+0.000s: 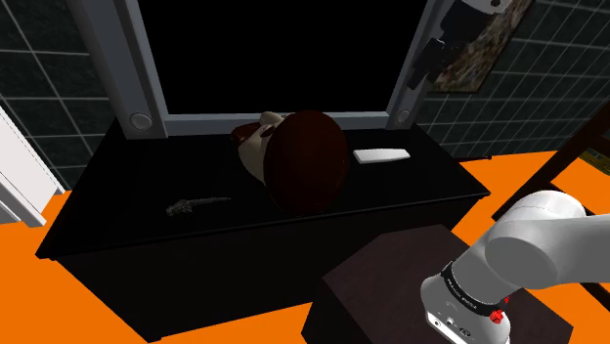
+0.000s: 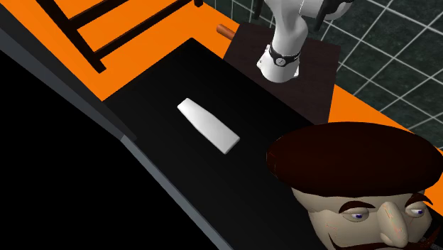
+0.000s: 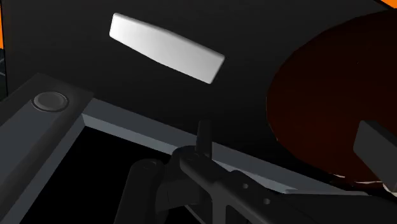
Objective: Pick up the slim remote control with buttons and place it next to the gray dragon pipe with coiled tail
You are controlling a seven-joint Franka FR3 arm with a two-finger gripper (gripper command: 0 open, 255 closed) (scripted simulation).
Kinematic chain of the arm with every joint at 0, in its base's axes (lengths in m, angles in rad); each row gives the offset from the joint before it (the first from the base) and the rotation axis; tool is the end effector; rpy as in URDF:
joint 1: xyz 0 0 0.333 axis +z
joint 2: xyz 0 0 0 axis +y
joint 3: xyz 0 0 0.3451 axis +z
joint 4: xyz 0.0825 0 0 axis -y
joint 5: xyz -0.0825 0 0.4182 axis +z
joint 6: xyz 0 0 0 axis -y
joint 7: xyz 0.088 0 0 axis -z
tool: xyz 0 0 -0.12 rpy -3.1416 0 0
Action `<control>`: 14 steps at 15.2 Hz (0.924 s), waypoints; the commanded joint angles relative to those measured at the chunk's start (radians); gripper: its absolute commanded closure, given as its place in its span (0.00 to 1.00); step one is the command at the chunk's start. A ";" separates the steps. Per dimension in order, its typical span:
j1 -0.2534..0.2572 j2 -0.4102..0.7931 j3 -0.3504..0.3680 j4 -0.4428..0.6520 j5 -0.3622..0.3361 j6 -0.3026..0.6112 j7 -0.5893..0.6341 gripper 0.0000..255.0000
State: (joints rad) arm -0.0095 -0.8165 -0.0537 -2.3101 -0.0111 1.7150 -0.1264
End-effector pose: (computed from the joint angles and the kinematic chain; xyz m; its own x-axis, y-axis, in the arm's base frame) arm 0.3270 -0.0286 0.6457 0.9725 0.0742 0.2206 0.0761 -0.9971 -0.0002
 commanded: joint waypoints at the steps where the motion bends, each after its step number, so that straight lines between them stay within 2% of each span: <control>1: 0.000 0.000 0.000 0.000 0.000 0.000 0.000 0.00; 8: 0.071 0.057 -0.165 -0.138 -0.084 0.136 -0.368 0.00; 14: 0.132 0.183 -0.312 -0.191 -0.154 0.268 -0.683 0.00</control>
State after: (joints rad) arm 0.1110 -0.6542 -0.3424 -2.4888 -0.1537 1.9572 -0.7517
